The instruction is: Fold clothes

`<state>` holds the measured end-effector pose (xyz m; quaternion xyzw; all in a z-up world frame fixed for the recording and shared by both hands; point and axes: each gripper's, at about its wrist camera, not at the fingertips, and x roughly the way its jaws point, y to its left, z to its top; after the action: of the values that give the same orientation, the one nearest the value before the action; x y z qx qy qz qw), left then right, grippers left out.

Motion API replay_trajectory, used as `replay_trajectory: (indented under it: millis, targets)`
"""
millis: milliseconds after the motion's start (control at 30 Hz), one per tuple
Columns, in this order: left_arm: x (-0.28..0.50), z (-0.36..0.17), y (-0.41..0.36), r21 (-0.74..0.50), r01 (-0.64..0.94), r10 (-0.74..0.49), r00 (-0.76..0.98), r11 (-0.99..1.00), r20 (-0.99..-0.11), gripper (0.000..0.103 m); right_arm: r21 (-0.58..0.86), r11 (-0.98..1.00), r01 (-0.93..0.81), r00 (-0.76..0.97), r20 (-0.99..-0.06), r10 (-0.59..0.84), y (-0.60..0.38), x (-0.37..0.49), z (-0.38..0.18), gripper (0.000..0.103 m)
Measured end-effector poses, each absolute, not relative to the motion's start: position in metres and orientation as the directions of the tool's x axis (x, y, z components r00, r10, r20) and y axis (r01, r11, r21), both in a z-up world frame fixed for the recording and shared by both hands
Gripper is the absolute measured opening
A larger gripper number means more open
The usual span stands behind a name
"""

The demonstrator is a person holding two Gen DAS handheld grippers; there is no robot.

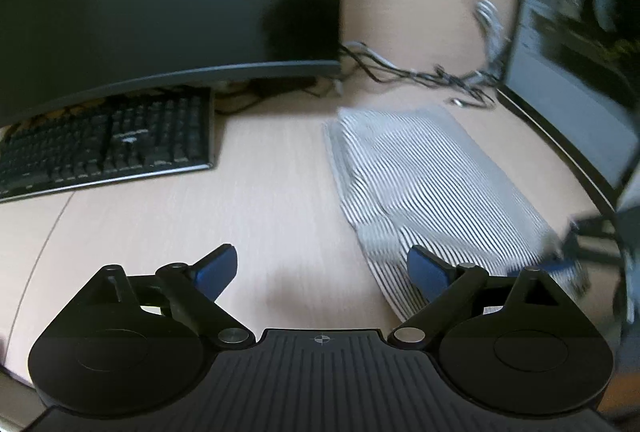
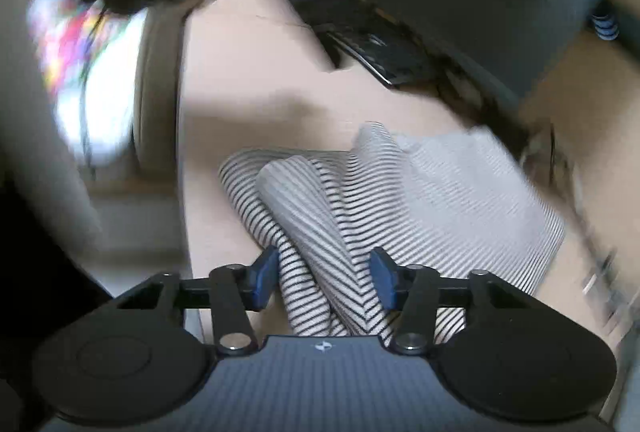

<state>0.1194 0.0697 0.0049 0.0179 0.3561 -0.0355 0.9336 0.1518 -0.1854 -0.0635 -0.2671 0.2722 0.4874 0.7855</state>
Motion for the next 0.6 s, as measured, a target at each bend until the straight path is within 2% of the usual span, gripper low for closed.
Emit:
replay_trajectory:
  millis: [67,167,200,333,433,567,600]
  targets:
    - [0.113,0.003,0.062,0.022,0.145,-0.094,0.737,0.989,-0.669,0.096,0.088,0.477,-0.874,0.289,-0.695,0.658,-0.197,0.183,-0.052,0.039]
    - [0.106,-0.002,0.049,0.026,0.28,-0.189,0.711,0.96,-0.677,0.099,0.264,0.541,-0.799,0.239,-0.685,0.688,-0.209,0.204,-0.051,0.038]
    - [0.106,-0.005,0.043,0.024,0.327,-0.223,0.694,0.945,-0.685,0.099,0.298,0.551,-0.78,0.23,-0.681,0.695,-0.21,0.208,-0.052,0.038]
    - [0.109,-0.031,0.016,0.132,0.418,-0.2,0.66,0.899,-0.724,0.099,0.345,0.568,-0.748,0.226,-0.672,0.705,-0.214,0.212,-0.057,0.038]
    - [0.121,-0.048,0.0,0.238,0.387,-0.101,0.679,0.891,-0.727,0.099,0.218,0.553,-0.804,0.284,-0.677,0.679,-0.214,0.194,-0.049,0.04]
    - [0.135,-0.036,0.005,0.126,0.306,-0.121,0.674,0.943,-0.729,0.099,-0.075,0.5,-0.863,0.423,-0.647,0.634,-0.203,0.161,-0.043,0.068]
    - [0.138,-0.034,0.007,0.104,0.294,-0.127,0.669,0.95,-0.732,0.099,-0.151,0.481,-0.864,0.458,-0.633,0.624,-0.201,0.153,-0.044,0.069]
